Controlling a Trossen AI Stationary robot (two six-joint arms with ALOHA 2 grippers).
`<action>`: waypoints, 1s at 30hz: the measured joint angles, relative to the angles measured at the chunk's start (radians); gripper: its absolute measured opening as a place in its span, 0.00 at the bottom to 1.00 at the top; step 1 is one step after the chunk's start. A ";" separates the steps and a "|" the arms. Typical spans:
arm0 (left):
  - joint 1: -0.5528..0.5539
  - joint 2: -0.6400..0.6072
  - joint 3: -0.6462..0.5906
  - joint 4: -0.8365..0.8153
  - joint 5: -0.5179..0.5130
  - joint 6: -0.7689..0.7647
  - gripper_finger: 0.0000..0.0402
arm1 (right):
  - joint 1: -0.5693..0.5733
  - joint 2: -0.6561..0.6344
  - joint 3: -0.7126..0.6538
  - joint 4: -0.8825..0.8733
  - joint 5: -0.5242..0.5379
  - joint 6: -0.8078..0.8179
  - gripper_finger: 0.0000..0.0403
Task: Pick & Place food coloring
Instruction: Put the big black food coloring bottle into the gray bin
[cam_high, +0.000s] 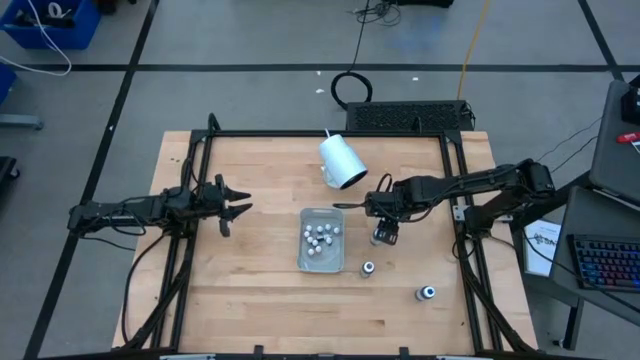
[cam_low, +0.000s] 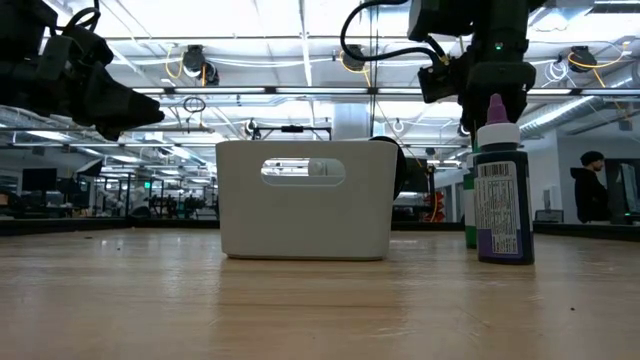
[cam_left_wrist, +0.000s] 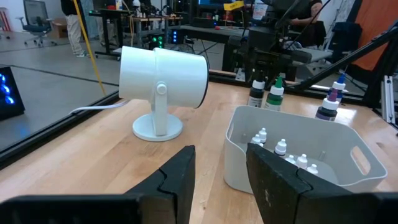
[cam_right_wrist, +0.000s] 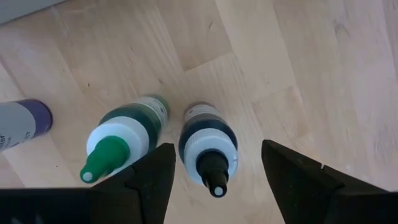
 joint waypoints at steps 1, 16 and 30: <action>0.000 0.000 0.000 0.000 0.000 0.000 0.37 | 0.000 0.000 0.000 -0.002 0.000 -0.001 0.56; 0.000 0.000 0.000 0.000 0.000 0.000 0.37 | 0.000 0.000 -0.018 0.027 0.003 -0.009 0.55; 0.000 0.000 0.000 0.000 0.000 0.000 0.37 | 0.000 0.000 -0.018 0.027 0.003 -0.020 0.44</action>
